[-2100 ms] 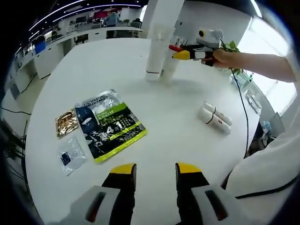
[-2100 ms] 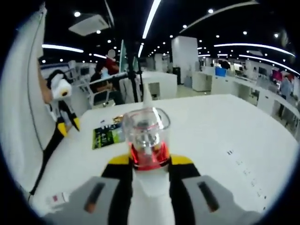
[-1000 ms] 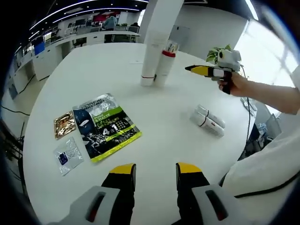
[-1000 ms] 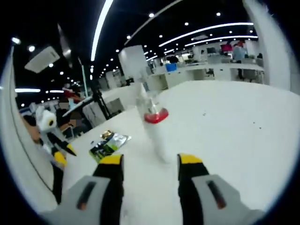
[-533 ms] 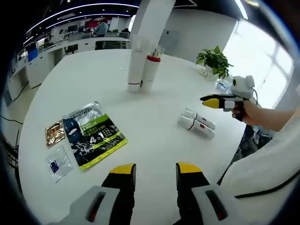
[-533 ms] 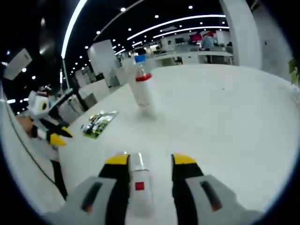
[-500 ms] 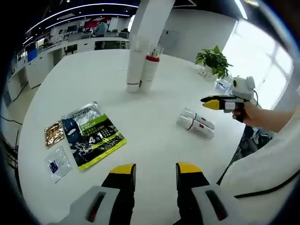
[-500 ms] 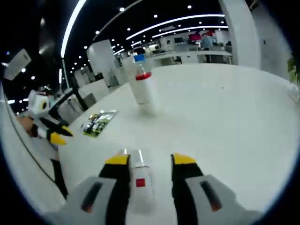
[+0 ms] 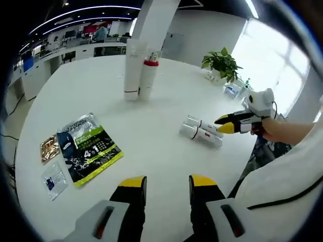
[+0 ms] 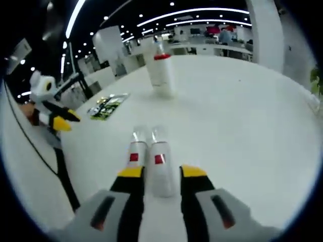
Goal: Arrange the skincare products in the storage area until every visible bottle or jar stands upright without overlapping.
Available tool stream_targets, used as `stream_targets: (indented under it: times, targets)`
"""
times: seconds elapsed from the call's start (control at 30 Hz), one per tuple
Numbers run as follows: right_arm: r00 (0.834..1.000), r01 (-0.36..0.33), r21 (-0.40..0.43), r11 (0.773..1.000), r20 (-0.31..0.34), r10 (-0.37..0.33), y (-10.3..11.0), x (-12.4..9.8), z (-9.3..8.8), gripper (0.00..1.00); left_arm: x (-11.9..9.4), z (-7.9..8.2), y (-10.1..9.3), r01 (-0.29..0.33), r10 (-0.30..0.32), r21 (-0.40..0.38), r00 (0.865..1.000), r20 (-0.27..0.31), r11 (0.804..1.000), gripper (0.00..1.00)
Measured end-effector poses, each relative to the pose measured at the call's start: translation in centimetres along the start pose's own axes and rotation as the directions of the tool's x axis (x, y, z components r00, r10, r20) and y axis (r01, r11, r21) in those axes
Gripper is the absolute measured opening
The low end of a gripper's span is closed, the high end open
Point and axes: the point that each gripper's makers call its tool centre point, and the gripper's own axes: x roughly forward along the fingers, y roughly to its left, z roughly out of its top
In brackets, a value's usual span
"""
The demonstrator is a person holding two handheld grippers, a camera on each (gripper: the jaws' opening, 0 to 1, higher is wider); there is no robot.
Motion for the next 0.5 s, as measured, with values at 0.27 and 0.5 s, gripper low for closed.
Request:
stream_targets:
  times: [0.27,0.5]
  targets:
    - [0.995,0.021,-0.094,0.995,-0.096,-0.03,0.3,1.3,-0.9,0.22,0.0,0.3,-0.2,0.012,-0.012,0.016,1.0,0.0,1.0,0.34]
    - [0.987,0.012,-0.15,0.989,-0.154,-0.035,0.1,2.7,-1.2,0.2,-0.3,0.3,0.1,0.009,-0.009,0.013,1.0,0.004,1.0,0.34]
